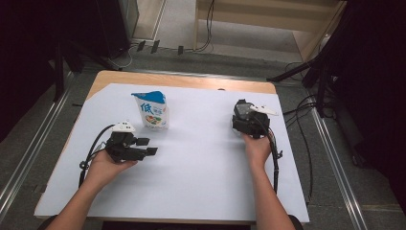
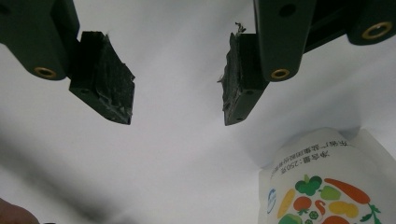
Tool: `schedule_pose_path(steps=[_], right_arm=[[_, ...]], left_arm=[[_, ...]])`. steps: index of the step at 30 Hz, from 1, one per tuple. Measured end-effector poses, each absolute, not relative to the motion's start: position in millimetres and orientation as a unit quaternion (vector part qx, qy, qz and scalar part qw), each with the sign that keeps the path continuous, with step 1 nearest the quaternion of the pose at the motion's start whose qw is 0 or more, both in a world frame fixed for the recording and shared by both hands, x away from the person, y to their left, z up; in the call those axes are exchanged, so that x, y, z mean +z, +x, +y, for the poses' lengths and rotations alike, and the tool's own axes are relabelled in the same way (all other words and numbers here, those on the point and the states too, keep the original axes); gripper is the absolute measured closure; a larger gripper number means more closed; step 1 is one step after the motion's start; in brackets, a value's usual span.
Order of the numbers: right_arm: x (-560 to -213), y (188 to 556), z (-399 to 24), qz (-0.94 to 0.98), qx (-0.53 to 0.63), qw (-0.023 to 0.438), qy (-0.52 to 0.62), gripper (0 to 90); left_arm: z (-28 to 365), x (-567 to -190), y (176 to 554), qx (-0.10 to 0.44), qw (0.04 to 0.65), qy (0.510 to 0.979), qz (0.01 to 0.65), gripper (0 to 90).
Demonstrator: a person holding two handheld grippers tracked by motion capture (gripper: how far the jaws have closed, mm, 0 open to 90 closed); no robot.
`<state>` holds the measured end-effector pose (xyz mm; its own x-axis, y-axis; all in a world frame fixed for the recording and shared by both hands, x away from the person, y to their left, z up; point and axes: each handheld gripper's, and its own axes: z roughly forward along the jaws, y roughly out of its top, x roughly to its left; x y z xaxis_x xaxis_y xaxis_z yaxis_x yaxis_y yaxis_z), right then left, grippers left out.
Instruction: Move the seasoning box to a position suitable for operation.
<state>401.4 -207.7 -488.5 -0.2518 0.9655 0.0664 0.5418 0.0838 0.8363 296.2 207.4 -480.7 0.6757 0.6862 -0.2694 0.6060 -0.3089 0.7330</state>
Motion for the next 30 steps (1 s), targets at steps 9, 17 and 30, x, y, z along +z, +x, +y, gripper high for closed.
schedule_pose_path(steps=[9, 17, 30], right_arm=[[-475.7, 383.0, -202.6, 0.693, 0.41, 0.261, 0.532, 16.6], [-467.2, 357.9, -191.2, 0.708, 0.417, 0.257, 0.508, 16.6], [-466.8, 322.3, -161.7, 0.733, 0.426, 0.239, 0.473, 16.6]], left_arm=[[204.2, -477.4, 300.9, 0.041, 0.429, 0.81, 0.398, 45.1], [196.4, -476.6, 305.0, 0.039, 0.43, 0.814, 0.39, 45.2], [192.1, -477.4, 309.1, 0.036, 0.437, 0.812, 0.386, 46.1]])
